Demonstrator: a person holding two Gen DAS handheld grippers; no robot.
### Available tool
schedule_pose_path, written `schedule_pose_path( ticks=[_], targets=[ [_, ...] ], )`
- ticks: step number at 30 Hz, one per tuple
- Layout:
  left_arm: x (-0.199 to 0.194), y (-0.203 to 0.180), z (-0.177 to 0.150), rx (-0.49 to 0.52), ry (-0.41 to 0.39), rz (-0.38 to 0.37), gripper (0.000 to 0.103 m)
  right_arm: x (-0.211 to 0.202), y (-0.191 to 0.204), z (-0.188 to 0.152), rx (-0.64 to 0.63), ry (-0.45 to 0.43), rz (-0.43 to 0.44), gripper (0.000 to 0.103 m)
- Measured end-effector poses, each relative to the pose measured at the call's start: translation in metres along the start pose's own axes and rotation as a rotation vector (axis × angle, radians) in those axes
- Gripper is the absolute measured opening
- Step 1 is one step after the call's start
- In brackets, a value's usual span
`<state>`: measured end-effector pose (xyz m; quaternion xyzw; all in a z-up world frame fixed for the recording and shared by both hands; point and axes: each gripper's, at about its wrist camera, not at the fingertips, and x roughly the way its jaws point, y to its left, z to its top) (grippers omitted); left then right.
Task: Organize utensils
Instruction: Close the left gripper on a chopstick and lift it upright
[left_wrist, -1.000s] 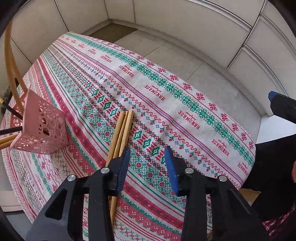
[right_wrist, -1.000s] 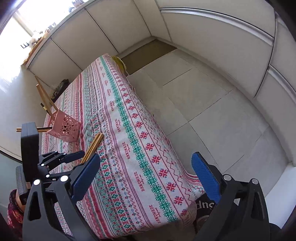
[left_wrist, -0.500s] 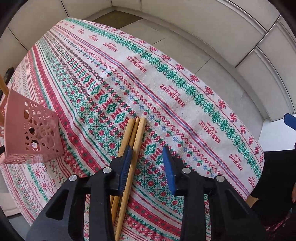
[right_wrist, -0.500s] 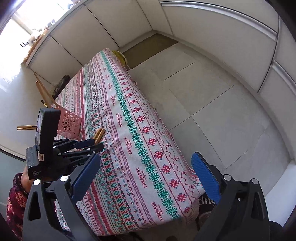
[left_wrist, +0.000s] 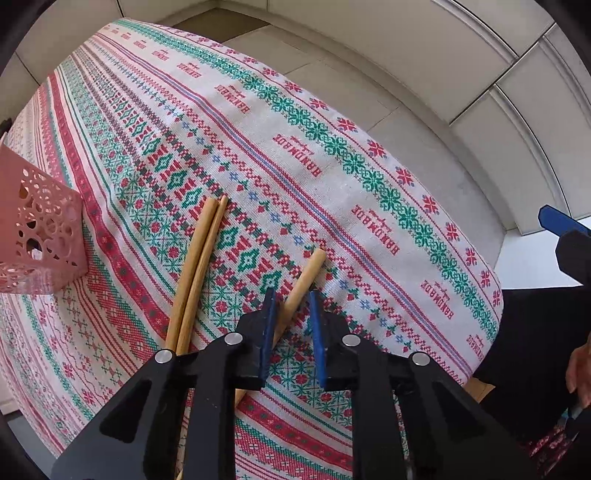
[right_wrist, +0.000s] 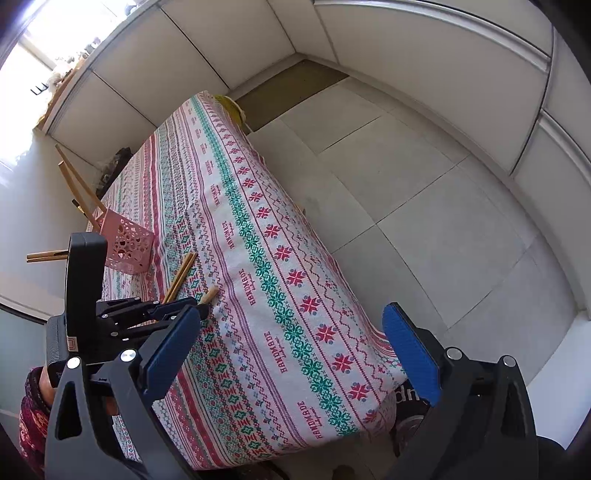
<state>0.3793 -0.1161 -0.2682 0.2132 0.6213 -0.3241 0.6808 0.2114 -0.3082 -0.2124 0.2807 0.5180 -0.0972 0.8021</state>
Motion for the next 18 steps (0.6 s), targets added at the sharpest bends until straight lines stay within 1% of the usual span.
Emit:
schedule_pose_path(
  ticks=[3, 4, 5, 6, 7, 8, 9, 10, 11, 12, 13, 14, 15, 18],
  targets=[
    [-0.002, -0.003, -0.005, -0.009, -0.004, 0.021, 0.019, 0.002, 0.001, 0.0, -0.005, 0.011, -0.007, 0.096],
    [-0.003, -0.005, -0.007, -0.008, -0.001, 0.01, 0.029, 0.003, 0.001, 0.0, -0.004, 0.015, -0.007, 0.096],
    [-0.003, -0.008, -0.007, 0.008, 0.008, -0.008, 0.049, 0.004, 0.002, 0.0, -0.005, 0.018, -0.007, 0.096],
    [-0.002, -0.018, -0.013, 0.027, 0.029, 0.008, 0.065, 0.004, 0.002, -0.001, -0.008, 0.016, -0.008, 0.096],
    [0.001, -0.023, -0.016, 0.05, 0.046, 0.071, 0.086, 0.004, 0.003, -0.001, -0.011, 0.013, -0.012, 0.096],
    [0.002, -0.029, -0.02, 0.068, 0.037, 0.113, 0.081, 0.004, 0.003, -0.001, -0.012, 0.009, -0.016, 0.096],
    [0.001, -0.03, -0.024, 0.074, 0.024, 0.116, 0.075, 0.004, 0.003, -0.001, -0.01, 0.008, -0.018, 0.096],
    [0.0, -0.027, -0.028, 0.062, 0.019, 0.091, 0.068, 0.005, 0.002, -0.001, -0.004, 0.008, -0.02, 0.096],
    [-0.002, -0.022, -0.033, 0.038, 0.006, 0.086, 0.067, 0.006, 0.001, 0.0, 0.002, 0.011, -0.022, 0.096],
    [-0.003, -0.017, -0.037, 0.018, -0.005, 0.097, 0.067, 0.008, 0.0, 0.0, 0.008, 0.015, -0.024, 0.096],
    [-0.005, -0.012, -0.041, 0.002, -0.022, 0.088, 0.064, 0.009, 0.0, 0.0, 0.011, 0.022, -0.023, 0.096],
    [-0.006, -0.009, -0.045, 0.001, -0.04, 0.088, 0.062, 0.011, 0.0, 0.0, 0.014, 0.03, -0.019, 0.096],
    [-0.007, -0.009, -0.048, 0.001, -0.05, 0.089, 0.061, 0.012, 0.001, 0.0, 0.015, 0.035, -0.017, 0.096],
    [-0.01, -0.007, -0.05, -0.015, -0.051, 0.091, 0.061, 0.013, 0.005, -0.002, 0.005, 0.033, -0.02, 0.096]
  ],
)
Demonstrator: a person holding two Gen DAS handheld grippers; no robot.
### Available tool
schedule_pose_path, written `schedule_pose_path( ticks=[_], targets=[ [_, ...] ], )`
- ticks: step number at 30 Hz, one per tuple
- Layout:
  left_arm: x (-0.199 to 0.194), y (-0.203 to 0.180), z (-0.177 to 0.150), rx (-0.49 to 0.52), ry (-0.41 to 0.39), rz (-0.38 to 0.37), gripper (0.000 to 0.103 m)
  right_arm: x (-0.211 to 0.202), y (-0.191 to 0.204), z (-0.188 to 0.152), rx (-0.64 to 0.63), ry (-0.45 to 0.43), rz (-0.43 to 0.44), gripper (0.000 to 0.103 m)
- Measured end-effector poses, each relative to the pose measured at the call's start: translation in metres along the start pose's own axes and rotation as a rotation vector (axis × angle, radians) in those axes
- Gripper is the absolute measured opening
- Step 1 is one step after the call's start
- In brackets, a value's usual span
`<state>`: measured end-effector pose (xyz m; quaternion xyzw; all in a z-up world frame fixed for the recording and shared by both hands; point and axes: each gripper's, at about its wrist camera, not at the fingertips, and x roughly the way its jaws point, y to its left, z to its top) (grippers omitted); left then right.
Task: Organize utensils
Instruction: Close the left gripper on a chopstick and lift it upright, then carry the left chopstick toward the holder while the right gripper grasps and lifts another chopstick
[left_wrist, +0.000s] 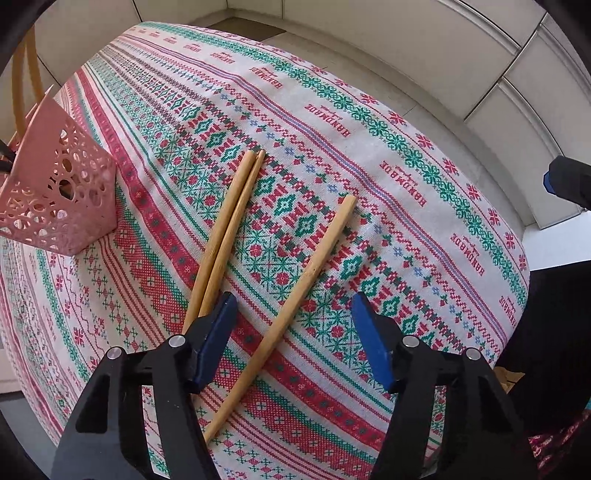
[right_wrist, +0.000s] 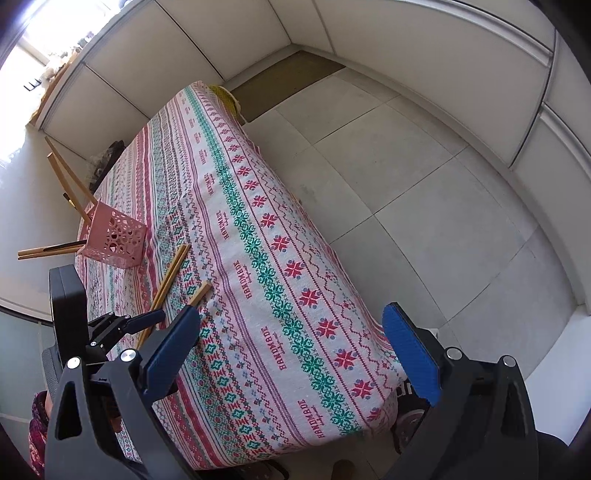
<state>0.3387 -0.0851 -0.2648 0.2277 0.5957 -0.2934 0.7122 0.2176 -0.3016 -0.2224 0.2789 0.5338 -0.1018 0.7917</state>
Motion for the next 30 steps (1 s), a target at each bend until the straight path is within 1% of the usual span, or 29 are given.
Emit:
schedule_pose_path(
  ticks=[1, 3, 4, 5, 7, 8, 10, 12, 13, 15, 17, 20, 21, 22, 23, 24, 25, 26, 27, 28, 29, 30],
  targets=[
    [-0.002, 0.002, -0.003, -0.002, -0.002, 0.003, 0.061, 0.0, 0.001, 0.0, -0.002, -0.002, 0.0, 0.096],
    [-0.001, -0.002, 0.005, 0.012, -0.007, 0.005, 0.055, 0.0, 0.002, 0.0, -0.003, -0.006, -0.003, 0.096],
    [0.0, -0.007, 0.008, 0.024, 0.001, 0.008, 0.048, 0.001, 0.003, 0.0, -0.002, -0.006, -0.006, 0.096],
    [0.001, -0.012, 0.014, 0.035, 0.006, 0.003, 0.035, 0.001, 0.003, 0.0, 0.002, -0.005, -0.007, 0.096],
    [0.0, -0.02, 0.024, 0.048, 0.025, -0.013, 0.015, 0.001, 0.001, 0.001, 0.011, -0.003, -0.008, 0.096],
    [0.001, -0.021, 0.028, 0.042, 0.036, -0.015, 0.011, 0.002, 0.0, 0.002, 0.016, -0.001, -0.008, 0.096],
    [-0.001, -0.018, 0.03, 0.001, 0.032, -0.044, 0.007, 0.002, -0.002, 0.003, 0.027, 0.0, -0.006, 0.096],
    [-0.005, -0.01, 0.025, -0.064, -0.007, -0.077, 0.006, 0.002, -0.001, 0.003, 0.035, 0.004, -0.004, 0.096],
    [-0.006, 0.005, 0.011, -0.09, -0.037, -0.067, 0.006, 0.003, 0.0, 0.003, 0.033, 0.008, -0.003, 0.096],
    [-0.023, 0.017, -0.007, -0.142, -0.118, -0.071, 0.006, 0.008, 0.009, 0.003, 0.016, 0.021, 0.0, 0.096],
    [-0.051, 0.027, -0.033, -0.203, -0.201, -0.095, 0.006, 0.018, 0.024, 0.004, -0.017, 0.045, 0.0, 0.096],
    [-0.094, 0.039, -0.078, -0.26, -0.327, -0.115, 0.006, 0.036, 0.057, 0.004, -0.082, 0.078, -0.021, 0.094],
    [-0.108, 0.039, -0.095, -0.275, -0.368, -0.115, 0.006, 0.044, 0.068, 0.005, -0.1, 0.09, -0.032, 0.091],
    [-0.12, 0.041, -0.1, -0.286, -0.404, -0.119, 0.006, 0.053, 0.078, 0.005, -0.106, 0.111, -0.039, 0.084],
    [-0.134, 0.046, -0.112, -0.295, -0.448, -0.122, 0.006, 0.067, 0.086, 0.008, -0.096, 0.15, -0.038, 0.081],
    [-0.148, 0.05, -0.123, -0.307, -0.491, -0.121, 0.006, 0.079, 0.093, 0.01, -0.079, 0.186, -0.042, 0.067],
    [-0.157, 0.053, -0.13, -0.323, -0.53, -0.128, 0.006, 0.09, 0.098, 0.011, -0.057, 0.22, -0.042, 0.051],
    [-0.165, 0.062, -0.141, -0.336, -0.565, -0.137, 0.006, 0.103, 0.101, 0.014, -0.024, 0.255, -0.039, 0.043],
    [-0.17, 0.065, -0.149, -0.349, -0.601, -0.139, 0.006, 0.111, 0.104, 0.016, 0.004, 0.266, -0.053, 0.03],
    [-0.171, 0.066, -0.16, -0.359, -0.623, -0.14, 0.006, 0.11, 0.108, 0.019, 0.021, 0.222, -0.066, 0.027],
    [-0.175, 0.069, -0.164, -0.371, -0.639, -0.139, 0.006, 0.11, 0.113, 0.021, 0.027, 0.213, -0.069, 0.026],
    [-0.175, 0.073, -0.166, -0.382, -0.651, -0.138, 0.006, 0.111, 0.116, 0.022, 0.045, 0.218, -0.059, 0.023]
  ],
)
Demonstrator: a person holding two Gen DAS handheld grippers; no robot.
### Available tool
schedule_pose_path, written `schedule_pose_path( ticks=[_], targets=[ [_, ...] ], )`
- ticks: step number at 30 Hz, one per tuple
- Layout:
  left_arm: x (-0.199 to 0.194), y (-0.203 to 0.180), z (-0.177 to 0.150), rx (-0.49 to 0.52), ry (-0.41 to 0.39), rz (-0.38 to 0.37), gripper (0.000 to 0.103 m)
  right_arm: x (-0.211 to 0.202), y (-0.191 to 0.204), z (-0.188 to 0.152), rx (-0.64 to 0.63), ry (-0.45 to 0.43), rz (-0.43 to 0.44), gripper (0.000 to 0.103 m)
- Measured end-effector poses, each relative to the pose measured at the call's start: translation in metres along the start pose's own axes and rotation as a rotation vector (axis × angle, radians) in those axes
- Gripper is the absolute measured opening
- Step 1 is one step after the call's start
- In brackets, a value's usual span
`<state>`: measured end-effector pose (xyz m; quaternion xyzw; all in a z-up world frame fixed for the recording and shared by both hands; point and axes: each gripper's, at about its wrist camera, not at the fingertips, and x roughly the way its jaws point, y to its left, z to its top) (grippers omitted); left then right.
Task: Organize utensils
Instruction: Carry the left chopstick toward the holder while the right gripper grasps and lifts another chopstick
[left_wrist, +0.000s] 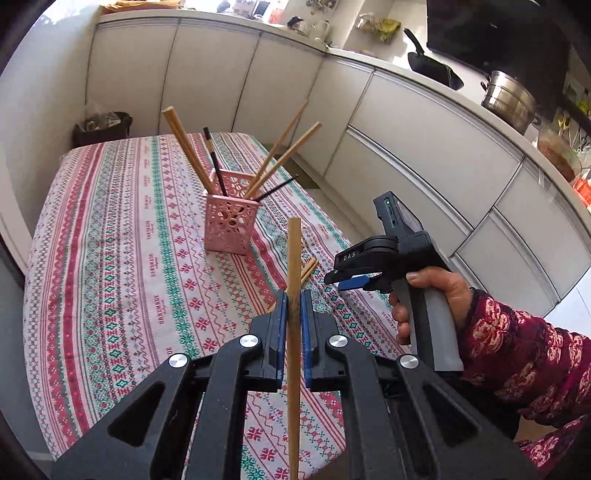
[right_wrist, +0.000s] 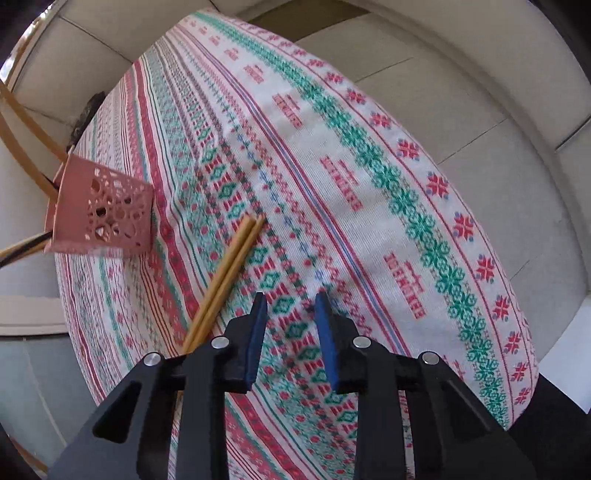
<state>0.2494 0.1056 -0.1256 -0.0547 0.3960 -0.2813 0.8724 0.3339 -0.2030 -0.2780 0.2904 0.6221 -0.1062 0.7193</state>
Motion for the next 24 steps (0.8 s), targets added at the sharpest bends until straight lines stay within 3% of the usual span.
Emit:
schedule_pose_path(
  ticks=[7, 17, 24],
  targets=[
    [-0.03, 0.003, 0.008, -0.004, -0.094, -0.062, 0.006, 0.011, 0.03, 0.003, -0.04, -0.005, -0.093, 0.023],
    [-0.042, 0.009, 0.01, -0.029, -0.13, -0.078, 0.006, 0.019, 0.046, 0.004, -0.027, -0.016, -0.122, 0.024],
    [-0.047, 0.013, 0.009, -0.047, -0.144, -0.061, 0.007, 0.03, 0.072, 0.001, -0.121, -0.029, -0.18, 0.021]
  ],
)
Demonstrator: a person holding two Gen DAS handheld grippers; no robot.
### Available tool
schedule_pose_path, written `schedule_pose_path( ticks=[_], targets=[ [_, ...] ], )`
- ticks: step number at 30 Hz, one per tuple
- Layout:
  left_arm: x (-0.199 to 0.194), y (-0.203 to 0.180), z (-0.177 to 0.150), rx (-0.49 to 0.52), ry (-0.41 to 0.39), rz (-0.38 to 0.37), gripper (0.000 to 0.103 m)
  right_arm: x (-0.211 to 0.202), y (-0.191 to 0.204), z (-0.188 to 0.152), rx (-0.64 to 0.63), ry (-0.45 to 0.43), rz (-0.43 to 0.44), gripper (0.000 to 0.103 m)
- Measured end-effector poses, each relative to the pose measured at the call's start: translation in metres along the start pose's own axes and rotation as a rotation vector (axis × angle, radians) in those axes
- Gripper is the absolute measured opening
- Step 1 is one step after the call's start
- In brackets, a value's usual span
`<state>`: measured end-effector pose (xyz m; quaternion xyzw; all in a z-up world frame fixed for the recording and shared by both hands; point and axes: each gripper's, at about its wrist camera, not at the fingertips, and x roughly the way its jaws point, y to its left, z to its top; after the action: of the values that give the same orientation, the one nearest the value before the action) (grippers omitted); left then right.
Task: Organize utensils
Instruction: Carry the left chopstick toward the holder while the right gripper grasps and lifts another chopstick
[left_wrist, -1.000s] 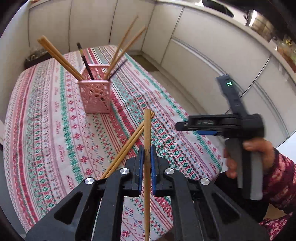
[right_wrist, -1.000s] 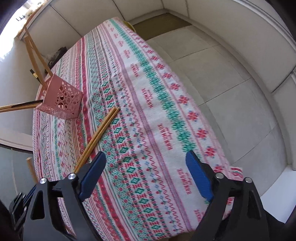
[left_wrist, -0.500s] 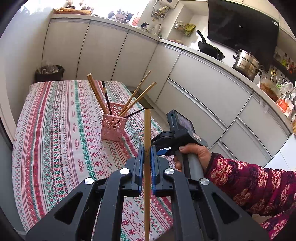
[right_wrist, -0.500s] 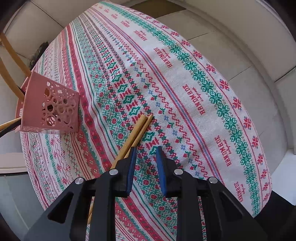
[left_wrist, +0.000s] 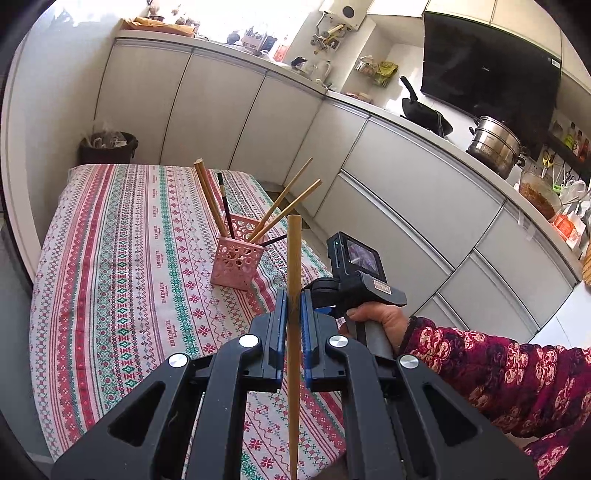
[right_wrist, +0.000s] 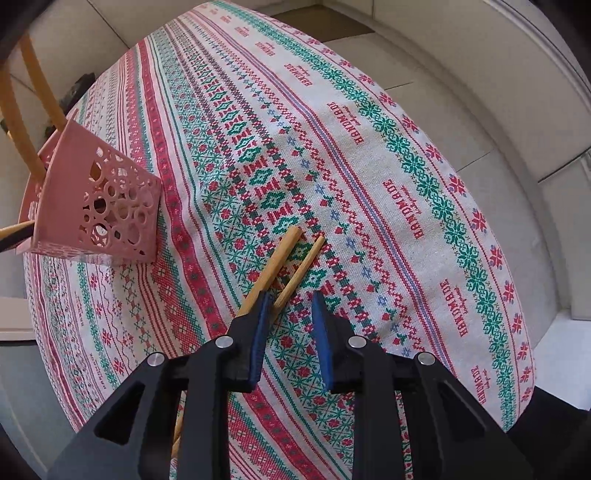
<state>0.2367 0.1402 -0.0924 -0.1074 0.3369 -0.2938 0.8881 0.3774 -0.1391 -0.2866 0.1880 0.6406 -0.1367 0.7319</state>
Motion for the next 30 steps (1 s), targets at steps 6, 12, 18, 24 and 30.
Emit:
schedule_pose_path(
  ticks=[6, 12, 18, 24, 30],
  targets=[
    [-0.003, -0.001, -0.001, 0.002, -0.006, 0.0, 0.007, 0.001, -0.018, 0.004, -0.068, 0.103, -0.07, 0.011],
    [-0.003, -0.002, -0.001, 0.006, -0.005, -0.003, 0.007, 0.002, -0.029, 0.006, 0.104, 0.082, 0.091, 0.017],
    [-0.005, 0.001, -0.001, -0.001, -0.009, 0.004, 0.007, -0.008, -0.011, 0.007, 0.116, 0.04, 0.13, 0.024],
    [-0.008, 0.001, 0.0, -0.005, -0.019, 0.001, 0.007, 0.005, 0.015, 0.015, 0.043, 0.034, 0.005, 0.027],
    [-0.01, 0.001, 0.0, -0.009, -0.028, 0.006, 0.007, 0.004, 0.029, 0.004, 0.079, -0.041, -0.004, 0.012]
  ],
)
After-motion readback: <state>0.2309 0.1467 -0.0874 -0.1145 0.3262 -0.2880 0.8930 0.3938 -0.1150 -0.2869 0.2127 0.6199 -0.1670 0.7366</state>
